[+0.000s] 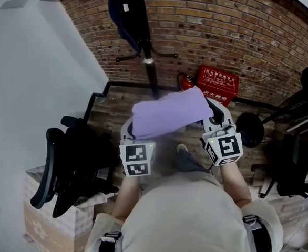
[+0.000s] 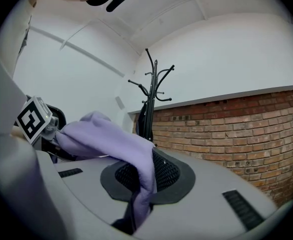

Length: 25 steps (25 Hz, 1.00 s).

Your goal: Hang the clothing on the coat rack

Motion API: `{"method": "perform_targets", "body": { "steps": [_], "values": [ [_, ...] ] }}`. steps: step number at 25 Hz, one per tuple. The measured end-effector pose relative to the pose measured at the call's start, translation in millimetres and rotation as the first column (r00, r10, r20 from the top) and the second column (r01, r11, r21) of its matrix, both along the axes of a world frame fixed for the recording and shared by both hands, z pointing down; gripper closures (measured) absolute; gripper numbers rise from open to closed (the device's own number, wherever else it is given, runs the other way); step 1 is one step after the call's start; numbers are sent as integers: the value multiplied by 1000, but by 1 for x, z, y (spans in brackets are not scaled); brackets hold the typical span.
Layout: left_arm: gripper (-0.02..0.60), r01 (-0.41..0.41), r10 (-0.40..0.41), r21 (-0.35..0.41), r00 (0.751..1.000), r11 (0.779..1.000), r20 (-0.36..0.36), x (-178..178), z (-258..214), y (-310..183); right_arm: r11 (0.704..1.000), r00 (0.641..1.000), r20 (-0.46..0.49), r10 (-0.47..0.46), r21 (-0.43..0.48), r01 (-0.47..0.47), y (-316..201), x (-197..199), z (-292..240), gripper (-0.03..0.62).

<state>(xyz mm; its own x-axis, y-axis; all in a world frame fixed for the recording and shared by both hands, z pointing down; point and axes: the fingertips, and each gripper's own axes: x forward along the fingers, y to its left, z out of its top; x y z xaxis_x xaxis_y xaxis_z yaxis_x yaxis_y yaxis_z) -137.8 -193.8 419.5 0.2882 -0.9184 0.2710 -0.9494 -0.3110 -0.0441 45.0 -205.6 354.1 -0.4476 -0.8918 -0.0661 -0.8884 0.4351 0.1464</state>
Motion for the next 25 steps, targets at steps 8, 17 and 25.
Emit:
{"method": "perform_targets", "body": {
  "steps": [8, 17, 25],
  "values": [
    [454, 42, -43, 26, 999, 999, 19, 17, -20, -69, 999, 999, -6, -38, 32, 38, -71, 19, -22, 577],
    [454, 95, -97, 33, 995, 995, 36, 29, -34, -129, 994, 996, -19, -87, 64, 88, -140, 31, -44, 577],
    [454, 162, -164, 36, 984, 986, 62, 26, -37, -171, 985, 988, -18, -155, 74, 156, -194, 25, -50, 576]
  ]
}}
